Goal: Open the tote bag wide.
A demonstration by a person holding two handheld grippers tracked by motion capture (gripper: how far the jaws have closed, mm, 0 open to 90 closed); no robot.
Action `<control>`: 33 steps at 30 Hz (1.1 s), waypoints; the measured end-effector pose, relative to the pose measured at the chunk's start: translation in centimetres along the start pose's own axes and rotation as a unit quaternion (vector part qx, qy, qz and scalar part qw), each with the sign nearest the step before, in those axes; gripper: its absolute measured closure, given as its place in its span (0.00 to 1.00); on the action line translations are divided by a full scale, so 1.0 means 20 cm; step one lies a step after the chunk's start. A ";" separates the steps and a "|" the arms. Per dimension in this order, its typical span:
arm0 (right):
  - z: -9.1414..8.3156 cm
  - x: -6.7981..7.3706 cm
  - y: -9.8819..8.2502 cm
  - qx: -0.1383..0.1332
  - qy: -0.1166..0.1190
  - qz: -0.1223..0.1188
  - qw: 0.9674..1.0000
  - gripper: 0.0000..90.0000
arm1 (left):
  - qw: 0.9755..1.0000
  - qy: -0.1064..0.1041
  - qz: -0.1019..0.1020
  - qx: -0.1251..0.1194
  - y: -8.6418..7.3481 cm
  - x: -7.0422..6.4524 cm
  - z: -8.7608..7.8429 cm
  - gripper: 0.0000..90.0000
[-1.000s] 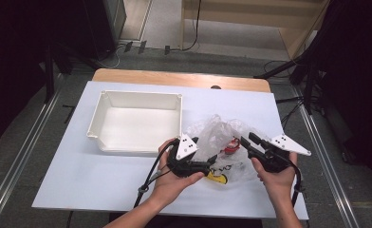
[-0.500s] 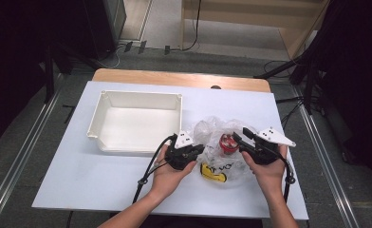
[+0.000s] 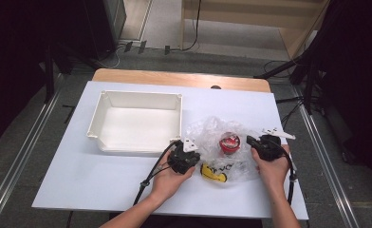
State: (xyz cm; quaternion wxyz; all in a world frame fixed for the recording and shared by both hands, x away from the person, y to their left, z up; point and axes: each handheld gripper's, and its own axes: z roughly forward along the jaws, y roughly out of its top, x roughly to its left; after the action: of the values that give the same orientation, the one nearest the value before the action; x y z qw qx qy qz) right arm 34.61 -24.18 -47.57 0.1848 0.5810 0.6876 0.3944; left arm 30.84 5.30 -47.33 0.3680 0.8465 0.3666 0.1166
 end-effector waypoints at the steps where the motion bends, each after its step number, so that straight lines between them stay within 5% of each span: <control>1: 0.01 -0.01 -0.01 0.003 -0.002 0.001 1.000 1.00 | 1.000 0.003 0.005 0.002 0.00 -0.01 0.00 1.00; 4: 0.01 -0.03 -0.02 0.007 -0.007 0.007 1.000 1.00 | 1.000 -0.009 0.011 0.000 0.00 -0.02 -0.01 0.99; 11: -0.07 -0.04 -0.01 -0.029 0.015 0.004 0.999 1.00 | 0.996 -0.058 0.023 -0.060 0.06 -0.08 -0.15 0.52; 18: -0.14 -0.01 0.01 -0.068 0.037 0.001 0.997 1.00 | 0.990 -0.031 0.015 -0.137 0.11 -0.10 -0.27 0.15; 22: -0.18 0.02 0.02 -0.089 0.050 -0.011 0.995 1.00 | 0.985 -0.025 0.003 -0.169 0.11 -0.08 -0.29 0.15; 25: -0.19 0.06 0.03 -0.095 0.062 -0.024 0.993 1.00 | 0.986 -0.020 -0.003 -0.168 0.12 -0.07 -0.27 0.19; 29: -0.20 0.12 0.04 -0.105 0.074 -0.053 0.990 1.00 | 0.990 -0.004 -0.024 -0.142 0.10 -0.04 -0.21 0.67; 33: -0.20 0.15 0.04 -0.105 0.076 -0.065 0.989 1.00 | 0.992 -0.035 -0.060 -0.102 0.08 0.02 -0.15 0.93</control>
State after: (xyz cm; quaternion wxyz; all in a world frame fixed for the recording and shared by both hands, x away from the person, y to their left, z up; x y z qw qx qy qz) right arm 31.54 -22.69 -43.83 0.2168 0.4806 0.6911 0.4944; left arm 30.58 6.59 -44.08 0.4715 0.7846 0.3895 0.1020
